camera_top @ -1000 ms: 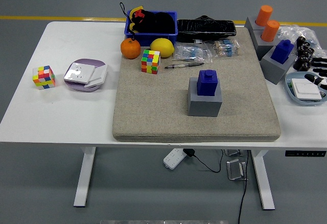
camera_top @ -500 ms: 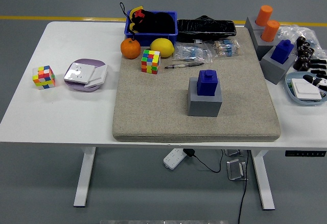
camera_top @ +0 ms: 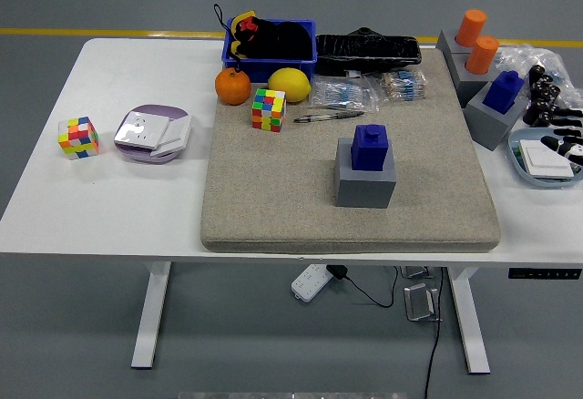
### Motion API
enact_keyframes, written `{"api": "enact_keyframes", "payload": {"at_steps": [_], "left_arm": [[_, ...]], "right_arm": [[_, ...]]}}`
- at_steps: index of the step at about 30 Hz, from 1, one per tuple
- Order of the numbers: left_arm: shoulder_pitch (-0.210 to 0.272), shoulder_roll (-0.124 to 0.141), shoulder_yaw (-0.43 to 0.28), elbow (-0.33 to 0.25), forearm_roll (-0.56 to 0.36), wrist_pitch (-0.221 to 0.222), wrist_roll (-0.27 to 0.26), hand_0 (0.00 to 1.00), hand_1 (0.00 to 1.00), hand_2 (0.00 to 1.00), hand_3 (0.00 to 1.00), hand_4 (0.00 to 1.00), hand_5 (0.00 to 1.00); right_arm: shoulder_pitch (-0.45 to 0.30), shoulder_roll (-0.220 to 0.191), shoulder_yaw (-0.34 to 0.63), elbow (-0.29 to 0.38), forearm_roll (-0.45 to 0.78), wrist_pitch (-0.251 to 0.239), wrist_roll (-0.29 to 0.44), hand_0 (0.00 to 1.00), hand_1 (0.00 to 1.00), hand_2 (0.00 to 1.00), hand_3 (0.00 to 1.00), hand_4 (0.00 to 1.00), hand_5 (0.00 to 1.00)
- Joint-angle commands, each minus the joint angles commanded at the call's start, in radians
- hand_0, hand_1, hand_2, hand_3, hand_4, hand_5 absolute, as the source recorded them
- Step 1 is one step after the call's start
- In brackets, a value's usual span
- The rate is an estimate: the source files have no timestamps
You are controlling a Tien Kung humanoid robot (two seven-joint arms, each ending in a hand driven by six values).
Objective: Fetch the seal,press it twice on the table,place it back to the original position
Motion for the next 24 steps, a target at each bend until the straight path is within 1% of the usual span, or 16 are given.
{"api": "enact_keyframes", "payload": {"at_steps": [24], "left_arm": [[0.001,-0.006,-0.016,0.002,0.004,0.001,0.001,0.815,0.815,0.786,0.837,0.791,0.393]], "right_arm": [[-0.004,-0.004,0.014,0.002,0.002,0.003,-0.005,0.848,0.734,0.73,0.737,0.919,0.276]]}}
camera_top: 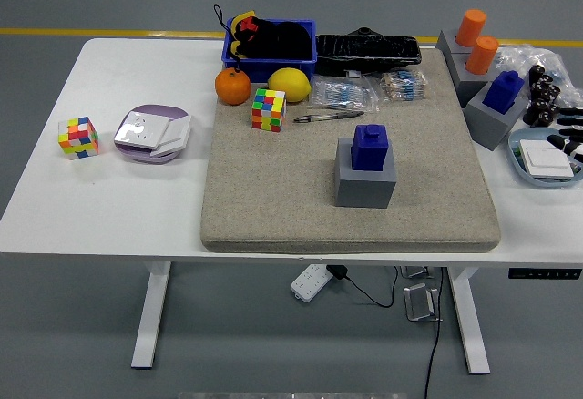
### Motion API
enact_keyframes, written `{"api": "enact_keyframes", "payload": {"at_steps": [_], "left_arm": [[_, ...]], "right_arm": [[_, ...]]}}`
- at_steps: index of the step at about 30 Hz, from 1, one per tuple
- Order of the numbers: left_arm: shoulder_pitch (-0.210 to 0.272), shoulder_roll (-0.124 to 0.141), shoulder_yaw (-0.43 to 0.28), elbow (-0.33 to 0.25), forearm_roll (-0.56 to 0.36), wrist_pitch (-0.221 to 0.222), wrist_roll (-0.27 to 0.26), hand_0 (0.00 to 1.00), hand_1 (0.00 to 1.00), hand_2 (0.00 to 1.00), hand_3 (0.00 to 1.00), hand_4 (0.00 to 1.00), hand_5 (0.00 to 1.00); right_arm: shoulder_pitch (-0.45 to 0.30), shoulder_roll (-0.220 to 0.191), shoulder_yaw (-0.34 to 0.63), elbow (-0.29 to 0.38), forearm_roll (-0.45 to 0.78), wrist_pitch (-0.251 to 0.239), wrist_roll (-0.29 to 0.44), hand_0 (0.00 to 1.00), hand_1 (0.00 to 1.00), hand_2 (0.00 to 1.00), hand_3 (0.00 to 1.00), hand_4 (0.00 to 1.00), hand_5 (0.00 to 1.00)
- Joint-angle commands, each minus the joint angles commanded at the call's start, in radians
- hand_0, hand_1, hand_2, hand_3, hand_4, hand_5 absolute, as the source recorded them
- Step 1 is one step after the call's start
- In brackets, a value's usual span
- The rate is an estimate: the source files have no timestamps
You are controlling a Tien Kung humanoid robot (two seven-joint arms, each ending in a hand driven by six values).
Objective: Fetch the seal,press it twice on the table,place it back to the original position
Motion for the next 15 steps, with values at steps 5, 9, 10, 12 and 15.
{"api": "enact_keyframes", "payload": {"at_steps": [5,9,10,12,15], "left_arm": [[-0.003,0.0,-0.002,-0.001,0.001,0.0,0.0,0.815,0.815,0.786,0.838,0.79,0.393],[-0.004,0.0,-0.002,-0.001,0.001,0.0,0.0,0.815,0.815,0.786,0.838,0.79,0.393],[-0.004,0.0,-0.002,0.0,0.001,0.0,0.0,0.815,0.815,0.786,0.838,0.79,0.393],[-0.004,0.0,-0.002,0.0,0.001,0.0,0.0,0.815,0.815,0.786,0.838,0.791,0.392],[-0.003,0.0,-0.001,0.0,0.0,-0.001,0.0,0.815,0.815,0.786,0.838,0.791,0.392]], "right_arm": [[0.002,0.0,0.001,0.0,0.0,0.003,-0.003,0.848,0.732,0.729,0.736,0.916,0.276],[0.003,-0.001,0.003,0.0,0.0,0.002,-0.003,0.848,0.732,0.729,0.736,0.916,0.276],[0.003,-0.001,0.003,0.0,0.0,0.003,-0.003,0.848,0.732,0.729,0.736,0.916,0.276],[0.003,-0.002,0.004,0.0,0.0,0.002,-0.002,0.847,0.731,0.726,0.736,0.915,0.274],[0.003,-0.003,0.005,0.0,0.0,0.002,-0.002,0.847,0.731,0.726,0.736,0.915,0.274]]}}
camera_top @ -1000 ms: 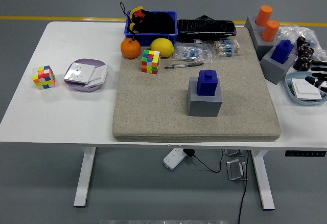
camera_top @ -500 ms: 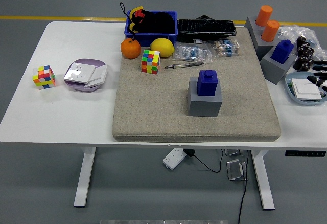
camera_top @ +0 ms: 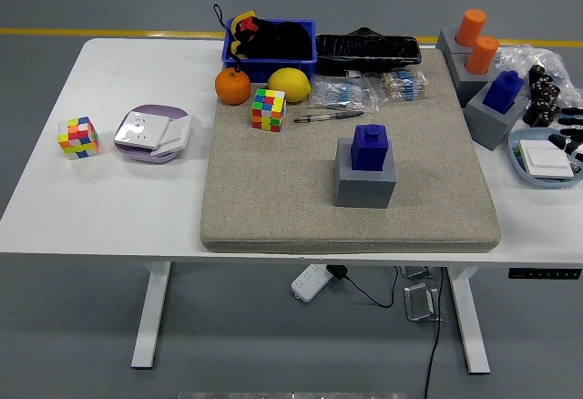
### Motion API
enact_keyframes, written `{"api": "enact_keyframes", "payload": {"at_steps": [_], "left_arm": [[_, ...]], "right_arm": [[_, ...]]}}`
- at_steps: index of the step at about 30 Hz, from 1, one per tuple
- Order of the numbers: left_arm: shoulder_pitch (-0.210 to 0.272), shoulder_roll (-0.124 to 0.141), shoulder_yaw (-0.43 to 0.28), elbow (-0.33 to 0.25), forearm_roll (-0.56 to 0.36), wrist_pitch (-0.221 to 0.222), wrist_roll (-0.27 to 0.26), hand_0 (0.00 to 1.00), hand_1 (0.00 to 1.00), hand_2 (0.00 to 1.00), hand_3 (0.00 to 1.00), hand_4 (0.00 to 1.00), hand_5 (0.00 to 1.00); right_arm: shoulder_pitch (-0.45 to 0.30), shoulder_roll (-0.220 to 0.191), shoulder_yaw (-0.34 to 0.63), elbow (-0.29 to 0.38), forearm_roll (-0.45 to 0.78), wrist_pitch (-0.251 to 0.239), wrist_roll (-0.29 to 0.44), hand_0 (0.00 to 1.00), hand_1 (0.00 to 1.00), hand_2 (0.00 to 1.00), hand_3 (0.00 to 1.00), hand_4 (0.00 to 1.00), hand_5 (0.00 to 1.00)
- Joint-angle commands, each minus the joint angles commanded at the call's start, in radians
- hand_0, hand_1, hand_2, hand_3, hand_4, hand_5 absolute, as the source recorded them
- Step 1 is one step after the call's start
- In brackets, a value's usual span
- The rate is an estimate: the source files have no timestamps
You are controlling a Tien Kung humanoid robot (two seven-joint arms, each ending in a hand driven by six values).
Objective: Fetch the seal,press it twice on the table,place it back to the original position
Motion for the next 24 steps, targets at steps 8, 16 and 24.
{"api": "enact_keyframes", "payload": {"at_steps": [8,16,24], "left_arm": [[0.001,0.0,-0.001,0.0,0.0,0.0,0.0,0.815,0.815,0.786,0.838,0.789,0.39],[-0.001,0.0,-0.001,0.0,0.0,-0.001,-0.001,0.814,0.815,0.786,0.838,0.791,0.391],[0.0,0.0,-0.001,0.0,0.0,-0.002,-0.001,0.815,0.815,0.786,0.838,0.79,0.39]], "right_arm": [[0.001,-0.001,0.0,0.002,0.001,0.0,0.001,0.846,0.73,0.726,0.735,0.91,0.272],[0.002,-0.004,0.003,0.002,0.001,-0.003,0.005,0.845,0.73,0.726,0.734,0.909,0.272],[0.003,-0.005,0.003,0.006,0.003,-0.001,0.003,0.844,0.729,0.725,0.735,0.908,0.271]]}}
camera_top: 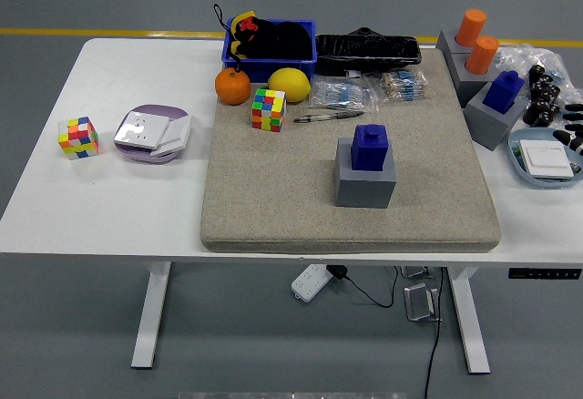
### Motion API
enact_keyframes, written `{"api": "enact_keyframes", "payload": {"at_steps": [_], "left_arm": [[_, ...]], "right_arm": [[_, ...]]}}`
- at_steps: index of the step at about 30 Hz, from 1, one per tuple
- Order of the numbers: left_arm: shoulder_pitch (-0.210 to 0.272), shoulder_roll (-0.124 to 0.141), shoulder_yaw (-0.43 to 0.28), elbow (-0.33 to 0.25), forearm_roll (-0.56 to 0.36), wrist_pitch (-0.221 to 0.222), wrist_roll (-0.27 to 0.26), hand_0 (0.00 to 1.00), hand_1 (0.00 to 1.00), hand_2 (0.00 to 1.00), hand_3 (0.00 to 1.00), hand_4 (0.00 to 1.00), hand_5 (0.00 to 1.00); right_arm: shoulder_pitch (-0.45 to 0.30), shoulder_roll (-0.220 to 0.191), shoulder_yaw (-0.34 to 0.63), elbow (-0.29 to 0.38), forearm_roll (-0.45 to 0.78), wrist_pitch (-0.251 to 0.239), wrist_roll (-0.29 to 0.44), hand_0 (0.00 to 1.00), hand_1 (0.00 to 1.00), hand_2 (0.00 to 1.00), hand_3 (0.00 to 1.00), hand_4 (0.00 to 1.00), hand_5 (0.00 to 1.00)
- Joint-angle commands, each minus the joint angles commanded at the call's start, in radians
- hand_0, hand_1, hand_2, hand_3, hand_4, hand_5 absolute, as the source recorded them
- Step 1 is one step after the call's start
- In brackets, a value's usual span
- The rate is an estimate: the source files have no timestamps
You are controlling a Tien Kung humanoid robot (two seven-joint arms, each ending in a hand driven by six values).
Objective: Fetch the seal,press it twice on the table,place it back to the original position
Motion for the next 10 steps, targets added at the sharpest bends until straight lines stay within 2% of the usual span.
{"api": "enact_keyframes", "payload": {"at_steps": [10], "left_arm": [[0.0,0.0,0.001,0.0,-0.001,-0.001,0.0,0.815,0.816,0.786,0.838,0.79,0.389]], "right_arm": [[0.0,-0.004,-0.009,0.004,0.003,0.0,0.0,0.844,0.729,0.724,0.733,0.907,0.272]]}}
